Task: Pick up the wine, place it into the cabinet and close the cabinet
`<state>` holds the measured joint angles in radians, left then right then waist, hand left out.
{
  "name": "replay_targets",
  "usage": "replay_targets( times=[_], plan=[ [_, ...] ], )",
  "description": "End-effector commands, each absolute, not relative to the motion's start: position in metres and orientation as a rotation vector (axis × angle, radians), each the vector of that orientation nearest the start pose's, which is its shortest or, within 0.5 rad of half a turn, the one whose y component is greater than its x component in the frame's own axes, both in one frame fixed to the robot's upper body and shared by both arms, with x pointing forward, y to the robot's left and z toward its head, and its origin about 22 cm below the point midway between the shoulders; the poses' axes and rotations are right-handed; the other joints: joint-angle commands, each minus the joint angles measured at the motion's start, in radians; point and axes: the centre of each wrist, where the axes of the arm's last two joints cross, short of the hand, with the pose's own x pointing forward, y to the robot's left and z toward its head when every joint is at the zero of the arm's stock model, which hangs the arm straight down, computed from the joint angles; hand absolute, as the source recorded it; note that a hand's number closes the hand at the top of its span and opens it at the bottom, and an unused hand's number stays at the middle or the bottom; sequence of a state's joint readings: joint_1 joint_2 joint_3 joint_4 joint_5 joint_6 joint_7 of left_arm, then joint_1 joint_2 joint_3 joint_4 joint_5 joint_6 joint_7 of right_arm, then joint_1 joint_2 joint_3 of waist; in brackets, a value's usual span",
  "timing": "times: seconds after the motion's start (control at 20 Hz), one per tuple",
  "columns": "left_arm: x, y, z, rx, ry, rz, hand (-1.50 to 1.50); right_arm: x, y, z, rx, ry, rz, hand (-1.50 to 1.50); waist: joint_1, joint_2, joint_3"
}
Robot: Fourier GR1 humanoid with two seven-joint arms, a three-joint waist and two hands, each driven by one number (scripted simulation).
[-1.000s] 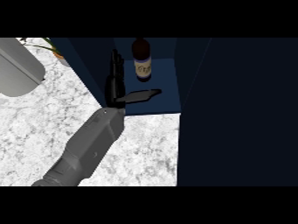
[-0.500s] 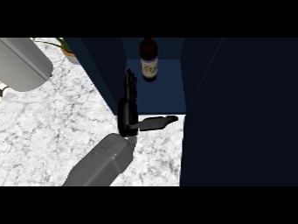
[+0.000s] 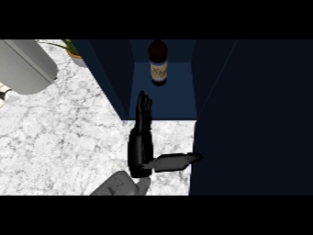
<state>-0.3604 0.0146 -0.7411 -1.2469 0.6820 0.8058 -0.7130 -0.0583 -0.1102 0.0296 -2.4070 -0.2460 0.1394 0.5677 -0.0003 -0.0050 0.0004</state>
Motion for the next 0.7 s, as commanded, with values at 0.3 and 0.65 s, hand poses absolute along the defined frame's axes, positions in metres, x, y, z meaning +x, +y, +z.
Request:
replay_targets(
  times=[0.3, 0.65],
  plan=[
    [0.17, 0.058, 0.014, -0.04, -1.91, 0.282, -1.5, 0.141, -0.232, 0.2, 0.292, -1.921, 0.286, -1.5, 0.001, 0.0, 0.0],
    [0.137, 0.09, 0.021, -0.127, -1.936, 0.263, -1.5, 0.152, -0.233, 0.196, 0.368, -1.858, 0.358, -1.5, 0.003, 0.002, 0.0]
  ],
)
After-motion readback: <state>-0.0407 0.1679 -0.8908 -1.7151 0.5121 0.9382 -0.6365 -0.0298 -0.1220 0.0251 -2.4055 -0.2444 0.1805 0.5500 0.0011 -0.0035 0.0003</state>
